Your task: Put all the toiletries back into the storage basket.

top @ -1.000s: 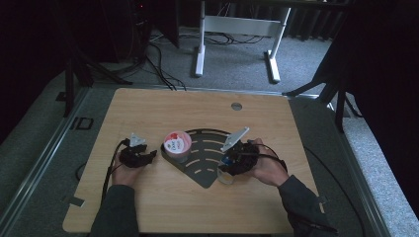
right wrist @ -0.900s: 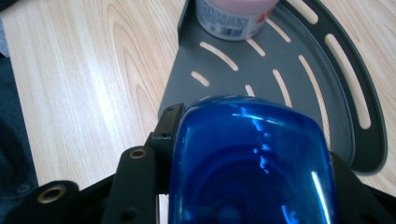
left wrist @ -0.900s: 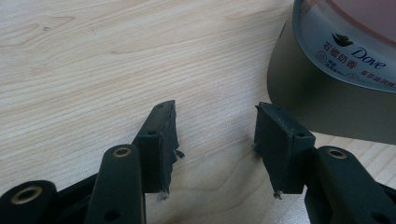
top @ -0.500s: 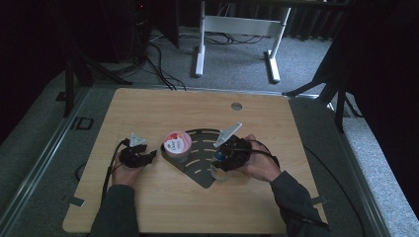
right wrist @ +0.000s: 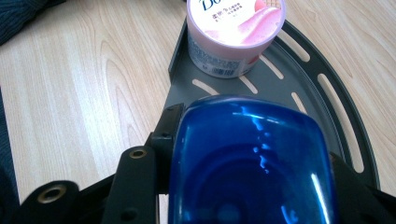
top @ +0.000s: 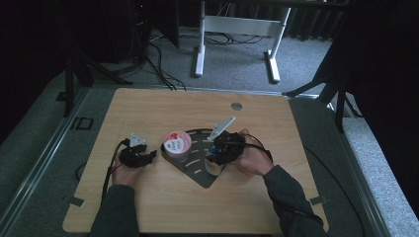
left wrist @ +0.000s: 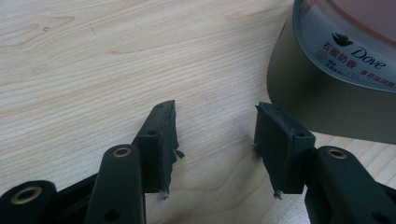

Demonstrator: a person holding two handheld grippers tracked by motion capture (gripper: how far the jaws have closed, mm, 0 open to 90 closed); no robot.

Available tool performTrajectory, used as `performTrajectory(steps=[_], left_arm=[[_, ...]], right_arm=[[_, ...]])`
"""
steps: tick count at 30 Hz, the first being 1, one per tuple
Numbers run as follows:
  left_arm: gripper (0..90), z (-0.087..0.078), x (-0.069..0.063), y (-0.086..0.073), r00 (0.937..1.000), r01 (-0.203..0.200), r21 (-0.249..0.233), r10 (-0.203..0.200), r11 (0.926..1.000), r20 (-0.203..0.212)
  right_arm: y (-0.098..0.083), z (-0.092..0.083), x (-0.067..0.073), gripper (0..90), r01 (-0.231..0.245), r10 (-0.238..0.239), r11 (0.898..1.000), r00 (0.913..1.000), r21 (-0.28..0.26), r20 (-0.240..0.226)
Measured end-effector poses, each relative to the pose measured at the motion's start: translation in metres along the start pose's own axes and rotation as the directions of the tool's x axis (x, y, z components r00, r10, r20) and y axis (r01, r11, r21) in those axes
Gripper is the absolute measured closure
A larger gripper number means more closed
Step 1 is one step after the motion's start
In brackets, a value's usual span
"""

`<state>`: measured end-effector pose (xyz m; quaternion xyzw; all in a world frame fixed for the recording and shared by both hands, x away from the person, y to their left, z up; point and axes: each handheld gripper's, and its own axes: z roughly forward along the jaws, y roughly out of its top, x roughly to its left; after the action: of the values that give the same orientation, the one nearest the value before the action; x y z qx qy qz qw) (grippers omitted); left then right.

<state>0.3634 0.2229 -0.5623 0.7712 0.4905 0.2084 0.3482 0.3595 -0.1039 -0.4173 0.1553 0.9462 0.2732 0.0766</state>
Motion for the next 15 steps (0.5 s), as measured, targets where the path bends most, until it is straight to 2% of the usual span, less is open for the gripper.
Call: performTrajectory(steps=[11,15], left_arm=[[49.0,0.000,0.000,0.000,1.0000,0.000,-0.001,0.000,1.0000,-0.001],[48.9,0.000,0.000,0.000,1.0000,0.000,-0.002,0.000,1.0000,-0.002]], right_arm=[[0.010,0.008,-0.007,56.4,-0.003,0.003,1.000,1.0000,0.001,0.003],[0.016,0.014,-0.014,56.4,-0.019,0.019,1.000,0.9998,0.008,0.005]])
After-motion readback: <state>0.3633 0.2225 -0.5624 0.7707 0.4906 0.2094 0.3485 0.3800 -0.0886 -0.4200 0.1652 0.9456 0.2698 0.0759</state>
